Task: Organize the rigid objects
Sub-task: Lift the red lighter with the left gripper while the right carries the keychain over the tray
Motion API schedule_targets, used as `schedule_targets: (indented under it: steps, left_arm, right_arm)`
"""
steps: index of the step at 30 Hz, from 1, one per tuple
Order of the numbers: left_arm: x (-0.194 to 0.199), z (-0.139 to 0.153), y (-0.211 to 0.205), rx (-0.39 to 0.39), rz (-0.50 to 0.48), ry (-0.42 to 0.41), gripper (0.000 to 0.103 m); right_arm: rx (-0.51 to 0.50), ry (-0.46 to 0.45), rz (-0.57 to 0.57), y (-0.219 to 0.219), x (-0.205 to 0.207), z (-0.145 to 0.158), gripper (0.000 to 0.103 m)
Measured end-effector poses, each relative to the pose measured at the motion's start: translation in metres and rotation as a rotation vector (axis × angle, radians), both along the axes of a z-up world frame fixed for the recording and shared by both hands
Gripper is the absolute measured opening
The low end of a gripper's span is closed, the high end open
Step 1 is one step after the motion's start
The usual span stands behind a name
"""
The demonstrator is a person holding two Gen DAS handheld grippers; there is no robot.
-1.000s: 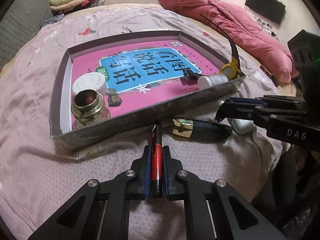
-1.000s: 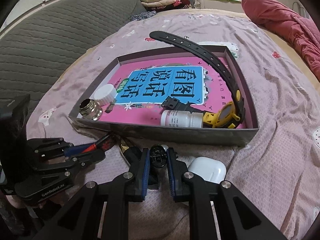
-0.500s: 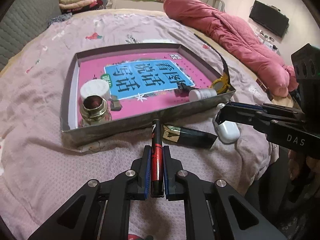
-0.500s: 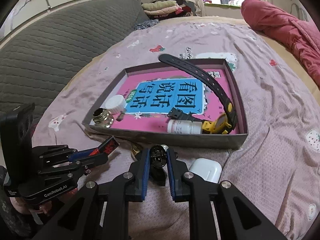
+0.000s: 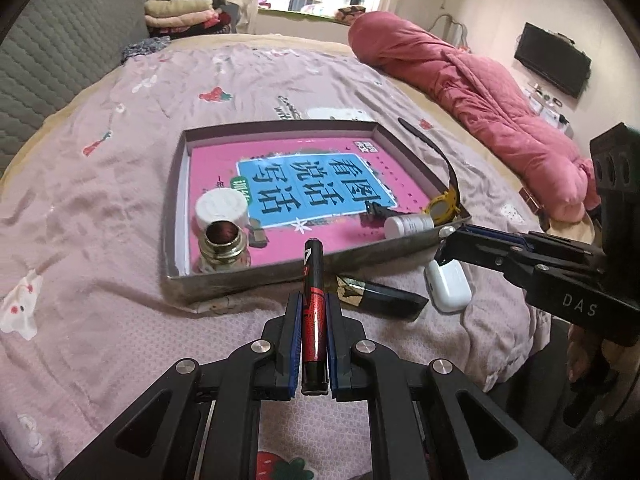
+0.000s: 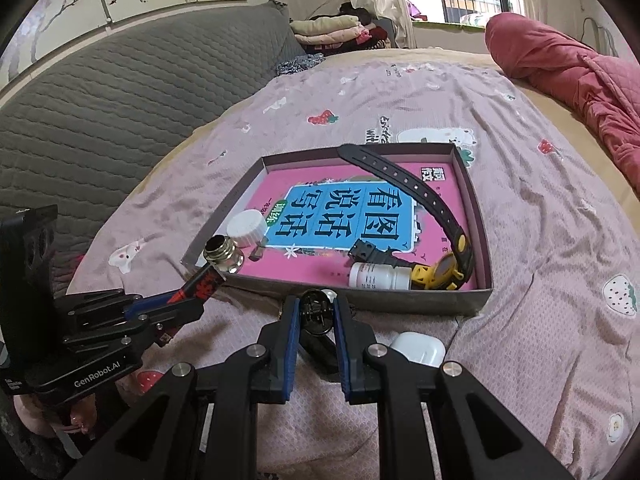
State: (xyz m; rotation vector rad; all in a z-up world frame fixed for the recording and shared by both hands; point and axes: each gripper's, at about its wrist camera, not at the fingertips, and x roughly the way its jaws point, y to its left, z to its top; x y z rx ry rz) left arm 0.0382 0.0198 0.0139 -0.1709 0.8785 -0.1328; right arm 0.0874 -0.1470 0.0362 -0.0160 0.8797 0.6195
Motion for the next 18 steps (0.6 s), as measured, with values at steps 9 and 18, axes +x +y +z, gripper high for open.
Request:
schedule_targets:
  steps: [9, 18]
  left_arm:
    - [0.004, 0.013, -0.004, 0.024, 0.022, -0.010, 0.010]
    - [0.012, 0.028, -0.002, 0.033, 0.043, -0.033, 0.010]
  right_arm:
    - [0.002, -0.054, 0.000, 0.002, -0.002, 0.014, 0.017]
    - [-0.003, -0.091, 0.004, 0.004, -0.004, 0.023, 0.017]
